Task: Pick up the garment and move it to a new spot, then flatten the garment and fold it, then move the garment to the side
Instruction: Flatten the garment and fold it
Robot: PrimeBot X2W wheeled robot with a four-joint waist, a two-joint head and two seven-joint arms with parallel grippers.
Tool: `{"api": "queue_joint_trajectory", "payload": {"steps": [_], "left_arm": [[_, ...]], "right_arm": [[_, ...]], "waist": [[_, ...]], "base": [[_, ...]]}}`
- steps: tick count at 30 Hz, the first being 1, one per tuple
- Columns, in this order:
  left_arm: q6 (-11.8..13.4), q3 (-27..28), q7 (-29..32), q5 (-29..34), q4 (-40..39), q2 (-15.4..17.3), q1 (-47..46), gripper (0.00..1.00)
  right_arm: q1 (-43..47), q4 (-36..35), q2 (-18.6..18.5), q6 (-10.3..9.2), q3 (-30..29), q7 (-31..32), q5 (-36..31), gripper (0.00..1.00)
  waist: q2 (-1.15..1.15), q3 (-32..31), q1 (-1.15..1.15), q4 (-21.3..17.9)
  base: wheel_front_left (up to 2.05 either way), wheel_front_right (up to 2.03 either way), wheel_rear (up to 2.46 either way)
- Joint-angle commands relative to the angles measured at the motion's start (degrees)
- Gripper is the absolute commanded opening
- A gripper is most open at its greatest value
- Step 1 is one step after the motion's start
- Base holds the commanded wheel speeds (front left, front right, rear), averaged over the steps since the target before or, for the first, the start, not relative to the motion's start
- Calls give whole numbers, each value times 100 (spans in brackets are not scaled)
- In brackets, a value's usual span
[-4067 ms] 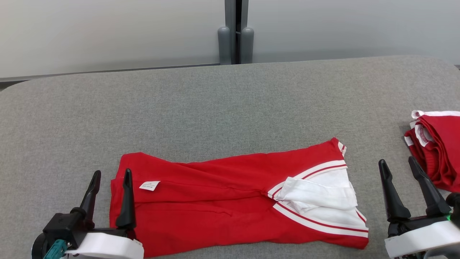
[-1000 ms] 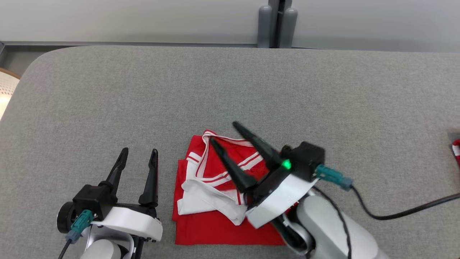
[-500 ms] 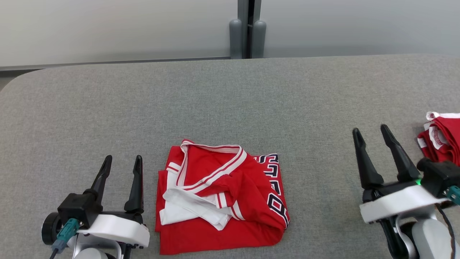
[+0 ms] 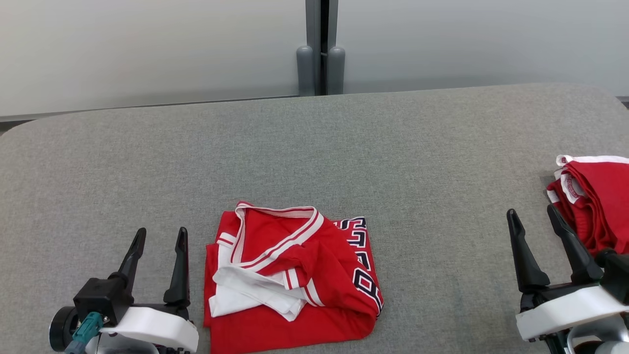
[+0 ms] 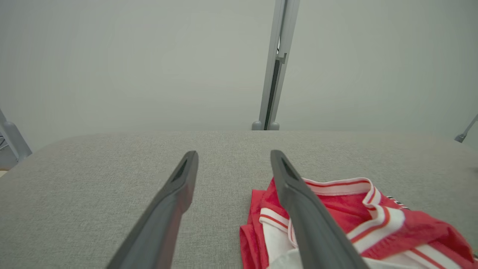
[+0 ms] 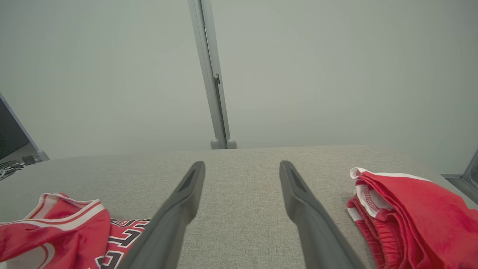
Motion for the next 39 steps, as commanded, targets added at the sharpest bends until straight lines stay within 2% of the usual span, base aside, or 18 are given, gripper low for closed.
{"api": "queue_joint_trajectory", "payload": {"steps": [1,23,24,25,26,29,39], "left_arm": [[50,12,28,-28,-43,53,71,100],[146,-74,165,-34,-253,86,95,100],[148,-80,167,-22,-259,86,62,100],[148,-79,160,-16,-275,84,29,100],[147,-87,157,-3,-298,81,-6,100],[139,-126,151,40,-320,54,-112,100],[33,-281,44,84,-190,-189,-460,100]], "right_arm": [[86,-60,11,-1,10,63,-13,100],[65,46,49,-1,123,220,5,100],[15,98,35,-1,149,217,9,58],[-33,175,33,-1,215,241,15,3],[-77,244,39,-1,291,257,34,0],[-302,587,38,-1,623,273,79,0],[-1390,2407,134,-1,2192,20,467,0]], "waist": [[0,-33,0,-35],[0,-158,0,48],[0,-148,0,81],[0,-135,0,119],[0,-109,0,165],[0,-18,0,347],[0,311,0,1042]], "base": [[0,0,0],[0,0,0],[0,0,0],[0,0,0],[0,0,0],[0,0,0],[0,0,0]]}}
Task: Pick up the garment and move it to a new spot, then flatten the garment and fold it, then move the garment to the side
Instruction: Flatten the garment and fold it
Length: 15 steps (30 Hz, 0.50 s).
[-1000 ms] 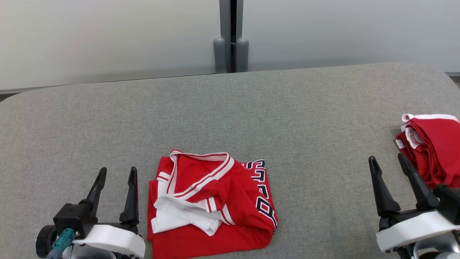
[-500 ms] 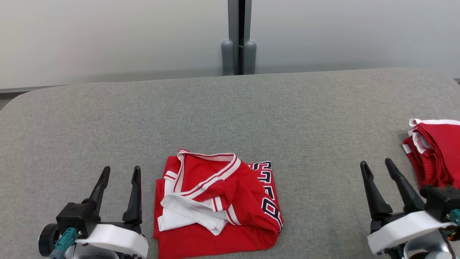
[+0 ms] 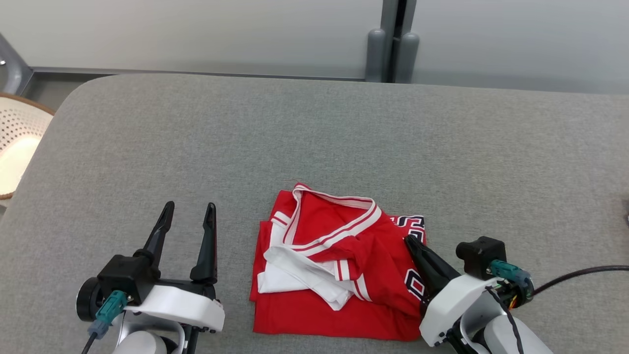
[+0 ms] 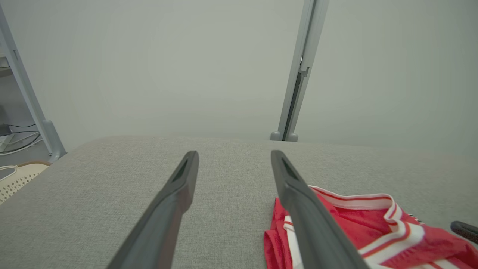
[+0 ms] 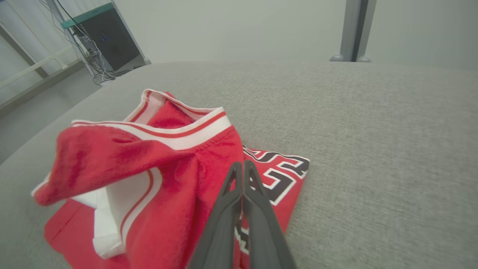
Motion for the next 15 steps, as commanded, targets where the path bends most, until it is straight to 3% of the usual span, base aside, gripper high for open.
{"api": "queue_joint_trajectory", "payload": {"steps": [1,8,15], "left_arm": [[-40,-15,-43,39,37,-17,-138,100],[-107,-9,-114,67,224,-126,-305,100],[-169,26,-152,92,316,-195,-388,100]], "right_arm": [[-135,189,-14,-1,111,-70,70,0],[-569,873,-22,-1,799,-327,501,0],[-629,572,-144,-1,1790,-358,955,0]], "waist": [[0,143,0,188],[0,230,0,302],[0,268,0,274]], "base": [[0,0,0],[0,0,0],[0,0,0]]}}
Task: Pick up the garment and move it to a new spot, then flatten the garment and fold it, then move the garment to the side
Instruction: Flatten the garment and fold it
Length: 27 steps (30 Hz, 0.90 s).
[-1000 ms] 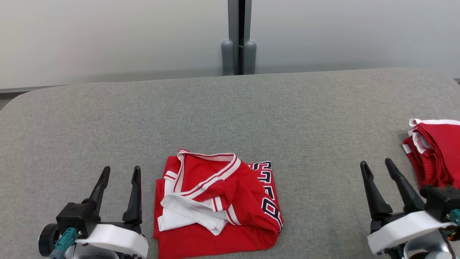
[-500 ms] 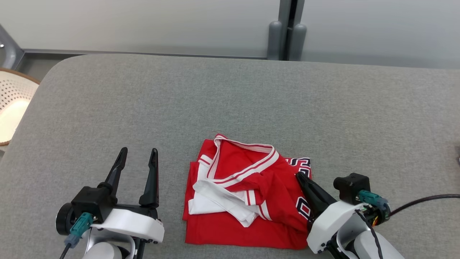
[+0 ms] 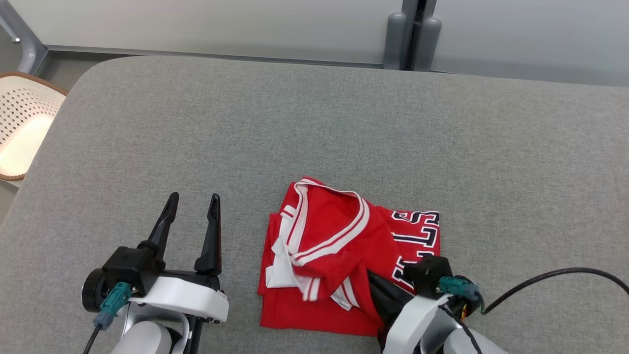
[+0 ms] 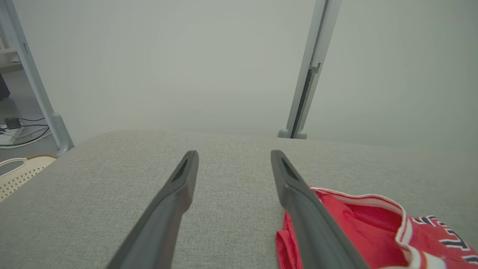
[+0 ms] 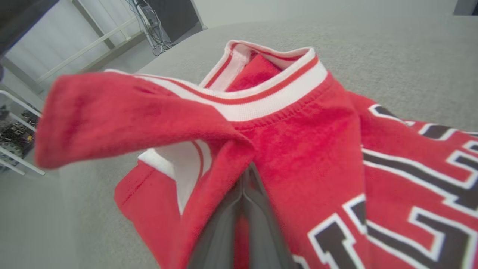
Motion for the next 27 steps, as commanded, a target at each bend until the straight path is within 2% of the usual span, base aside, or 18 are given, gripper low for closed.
{"api": "queue_joint_trajectory", "payload": {"steps": [1,10,13,18,20,21,22,23,24,27], "left_arm": [[-27,38,-20,42,16,7,-118,100],[-112,103,-44,83,119,-30,-174,100],[-121,128,-47,96,154,-28,-158,100],[-107,160,-52,120,203,8,-92,100],[-81,201,-54,159,195,74,-28,100],[-69,224,-54,165,178,95,-5,100],[-68,236,-50,158,162,109,19,100],[-63,264,-51,141,146,127,38,100],[-95,283,-52,112,118,141,60,100],[-118,323,-53,84,84,192,150,100]], "right_arm": [[-46,-105,-86,-1,203,0,59,0],[-143,-536,-414,-1,1326,230,574,0],[-200,-677,-513,-1,1411,160,614,0],[-199,-1010,-644,-1,1081,-176,665,0],[-7,-1078,-678,-1,430,-312,660,0],[20,-1097,-684,-1,164,-375,590,4],[52,-1097,-691,-1,-114,-415,525,41],[126,-1073,-681,-1,-385,-425,462,97],[185,-1059,-693,-1,-630,-479,334,100],[413,-1057,-654,-1,-1436,-589,67,100]], "waist": [[0,14,0,-12],[0,144,0,-90],[0,140,0,-130],[0,87,0,-261],[0,6,0,-401],[0,-21,0,-453],[0,-49,0,-502],[0,-78,0,-556],[0,-108,0,-607],[0,-221,0,-739]], "base": [[0,0,0],[0,0,0],[0,0,0],[0,0,0],[0,0,0],[0,0,0],[0,0,0],[0,0,0],[0,0,0],[0,0,0]]}}
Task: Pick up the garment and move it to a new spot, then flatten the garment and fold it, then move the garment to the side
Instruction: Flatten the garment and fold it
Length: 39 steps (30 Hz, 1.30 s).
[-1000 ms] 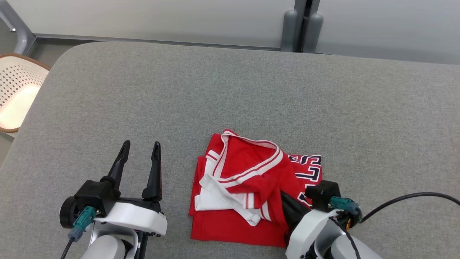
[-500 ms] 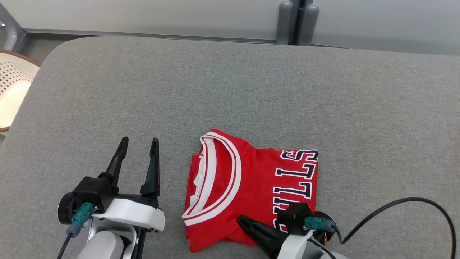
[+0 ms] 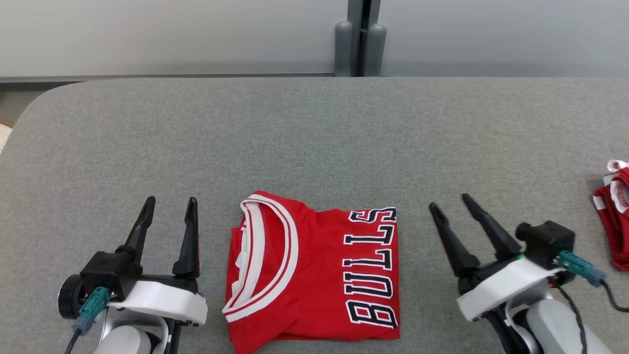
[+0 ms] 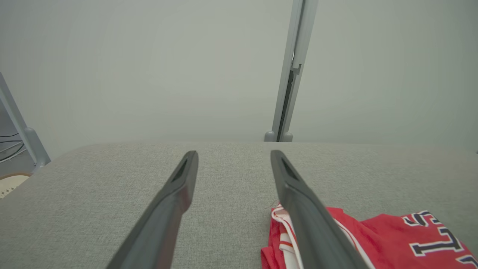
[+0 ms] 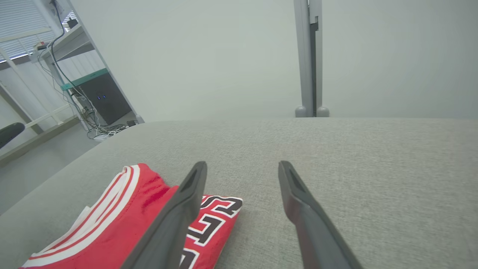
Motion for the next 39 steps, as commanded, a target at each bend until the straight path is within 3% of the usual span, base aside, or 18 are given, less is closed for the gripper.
{"api": "queue_joint_trajectory", "payload": {"steps": [1,8,13,25,39], "left_arm": [[-10,31,-20,-37,-16,40,52,100],[-2,134,-3,-146,-120,169,284,100],[32,162,15,-186,-184,250,495,100],[211,201,121,-205,-377,442,977,100],[300,200,212,-152,-551,640,1179,100]], "right_arm": [[91,-27,27,-1,-135,-53,-77,100],[732,-516,188,-1,-1555,68,-820,100],[1215,-1025,339,-1,-2064,399,-1224,100],[2076,-1980,602,-1,-2435,1028,-1570,100],[2457,-2429,722,-1,-2647,1366,-1694,100]], "waist": [[0,-102,0,-107],[0,-345,0,-356],[0,-577,0,-441],[0,-1102,0,-449],[0,-1272,0,-414]], "base": [[0,0,0],[0,0,0],[0,0,0],[0,0,0],[0,0,0]]}}
